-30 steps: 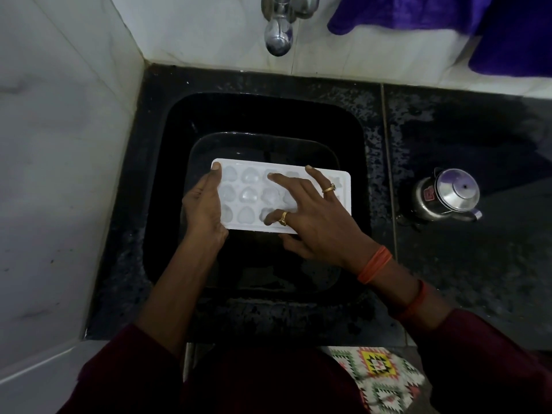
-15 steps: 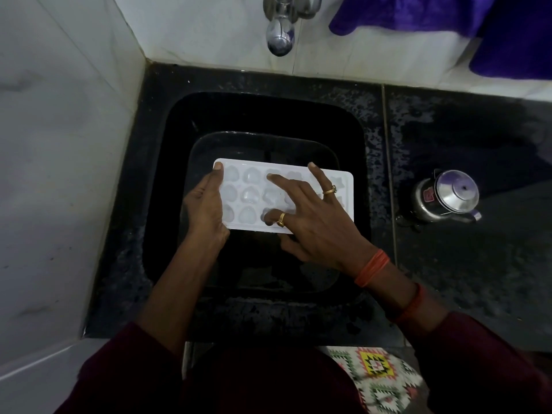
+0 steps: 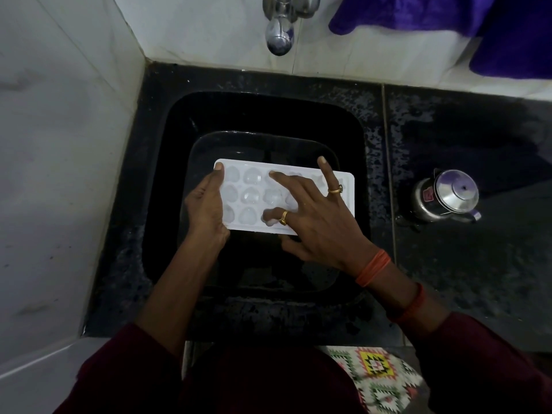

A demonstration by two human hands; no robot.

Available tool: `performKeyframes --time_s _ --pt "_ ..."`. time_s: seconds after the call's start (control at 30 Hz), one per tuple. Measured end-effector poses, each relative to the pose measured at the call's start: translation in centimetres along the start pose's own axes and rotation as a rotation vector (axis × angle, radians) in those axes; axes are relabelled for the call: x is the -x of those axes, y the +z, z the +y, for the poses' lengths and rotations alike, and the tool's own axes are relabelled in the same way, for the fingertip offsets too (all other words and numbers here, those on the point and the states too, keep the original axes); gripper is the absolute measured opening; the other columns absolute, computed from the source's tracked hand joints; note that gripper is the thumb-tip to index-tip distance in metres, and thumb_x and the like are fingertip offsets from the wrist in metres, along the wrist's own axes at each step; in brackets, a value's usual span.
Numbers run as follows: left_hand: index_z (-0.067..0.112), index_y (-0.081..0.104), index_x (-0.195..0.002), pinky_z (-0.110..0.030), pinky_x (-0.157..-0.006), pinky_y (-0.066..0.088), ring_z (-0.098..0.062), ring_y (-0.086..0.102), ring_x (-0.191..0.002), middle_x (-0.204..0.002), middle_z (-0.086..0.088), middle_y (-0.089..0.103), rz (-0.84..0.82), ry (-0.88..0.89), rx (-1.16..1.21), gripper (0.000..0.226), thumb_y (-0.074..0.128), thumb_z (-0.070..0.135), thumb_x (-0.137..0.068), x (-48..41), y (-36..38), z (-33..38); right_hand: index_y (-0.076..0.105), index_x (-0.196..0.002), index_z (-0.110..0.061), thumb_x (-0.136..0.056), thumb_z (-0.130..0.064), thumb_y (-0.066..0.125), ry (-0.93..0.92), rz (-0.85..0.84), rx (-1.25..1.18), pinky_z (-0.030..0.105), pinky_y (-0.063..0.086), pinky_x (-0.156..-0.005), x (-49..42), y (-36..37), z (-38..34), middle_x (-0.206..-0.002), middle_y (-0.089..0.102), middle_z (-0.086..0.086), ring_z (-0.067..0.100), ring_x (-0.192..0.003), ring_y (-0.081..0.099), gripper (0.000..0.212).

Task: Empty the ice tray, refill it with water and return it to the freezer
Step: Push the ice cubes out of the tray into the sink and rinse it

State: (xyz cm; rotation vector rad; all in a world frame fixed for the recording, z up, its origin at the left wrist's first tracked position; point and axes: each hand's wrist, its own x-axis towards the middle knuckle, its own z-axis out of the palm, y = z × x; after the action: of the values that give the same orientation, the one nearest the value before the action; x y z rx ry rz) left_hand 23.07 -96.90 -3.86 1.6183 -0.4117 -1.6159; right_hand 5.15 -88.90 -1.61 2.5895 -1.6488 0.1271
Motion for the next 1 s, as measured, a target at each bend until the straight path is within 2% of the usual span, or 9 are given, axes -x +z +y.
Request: performKeyframes --time_s 0.13,0.27,0.33,0.43,0.6,0.77,0.87,1.0 --pt "0.015 0.074 -0.095 -0.046 -0.071 0.065 -0.030 0.077 -0.089 -0.102 -0.011 0.078 -0.005 0.009 0.004 0.025 0.070 0.039 -0.095 0.01 0.08 0.16 0.073 -0.104 -0.033 -0.094 -0.061 0.046 0.029 0.017 0.016 0.062 -0.006 -0.121 -0.04 -0.27 0.06 -0.152 0.047 0.012 0.028 -0.131 0.052 0.040" --pt "0.014 0.074 -0.095 -0.044 -0.068 0.065 -0.030 0.077 -0.087 -0.100 -0.011 0.078 -0.009 0.018 0.013 0.024 0.070 0.037 -0.095 0.04 0.22 -0.02 0.075 -0.097 -0.032 -0.090 -0.058 0.061 0.020 0.051 0.014 0.061 -0.004 -0.121 -0.13 -0.14 0.12 -0.149 0.050 0.010 0.025 -0.128 0.055 0.030" --pt "0.014 0.074 -0.094 -0.042 -0.066 0.065 -0.028 0.076 -0.083 -0.097 -0.009 0.078 -0.005 0.019 0.012 0.024 0.069 0.037 -0.095 0.07 0.24 0.00 0.076 -0.095 -0.030 -0.093 -0.061 0.055 0.030 0.089 0.012 0.059 -0.004 -0.122 0.06 -0.11 0.09 -0.146 0.053 0.009 0.024 -0.124 0.058 0.038" --pt "0.015 0.074 -0.093 -0.046 -0.072 0.065 -0.030 0.077 -0.087 -0.100 -0.010 0.079 -0.013 0.018 0.012 0.023 0.070 0.038 -0.095 0.07 0.26 0.01 0.077 -0.091 -0.025 -0.099 -0.063 0.042 0.041 0.149 -0.024 0.057 -0.003 -0.123 0.18 -0.05 -0.15 -0.140 0.059 0.009 0.024 -0.119 0.061 0.052" --pt "0.016 0.074 -0.090 -0.044 -0.069 0.065 -0.029 0.076 -0.085 -0.098 -0.009 0.078 -0.019 0.028 -0.011 0.024 0.070 0.039 -0.095 0.18 0.32 -0.18 0.076 -0.088 -0.027 -0.092 -0.053 0.059 0.014 0.124 -0.030 0.061 0.004 -0.122 -0.10 0.36 -0.33 -0.138 0.060 0.011 0.028 -0.119 0.061 0.032" --pt "0.015 0.074 -0.094 -0.042 -0.065 0.064 -0.028 0.077 -0.084 -0.100 -0.010 0.079 -0.014 0.015 -0.008 0.025 0.070 0.040 -0.094 0.08 -0.04 -0.38 0.076 -0.095 -0.027 -0.094 -0.057 0.045 -0.024 0.088 -0.085 0.063 0.004 -0.121 -0.03 0.03 0.16 -0.140 0.058 0.011 0.027 -0.122 0.059 0.044" --pt "0.014 0.074 -0.097 -0.049 -0.073 0.065 -0.032 0.077 -0.089 -0.104 -0.012 0.078 -0.023 -0.001 -0.002 0.026 0.069 0.039 -0.095 0.19 -0.06 -0.26 0.077 -0.097 -0.027 -0.093 -0.056 0.058 -0.021 0.103 -0.083 0.063 0.008 -0.121 0.07 0.09 0.16 -0.138 0.060 0.008 0.025 -0.120 0.060 0.035" --pt "0.015 0.074 -0.092 -0.045 -0.069 0.065 -0.030 0.077 -0.085 -0.098 -0.009 0.079 -0.028 0.012 -0.006 0.025 0.069 0.039 -0.095 0.23 0.07 -0.17 0.075 -0.099 -0.027 -0.091 -0.053 0.064 -0.021 0.072 -0.096 0.065 0.012 -0.119 0.14 0.37 0.02 -0.140 0.057 0.009 0.026 -0.122 0.059 0.029"
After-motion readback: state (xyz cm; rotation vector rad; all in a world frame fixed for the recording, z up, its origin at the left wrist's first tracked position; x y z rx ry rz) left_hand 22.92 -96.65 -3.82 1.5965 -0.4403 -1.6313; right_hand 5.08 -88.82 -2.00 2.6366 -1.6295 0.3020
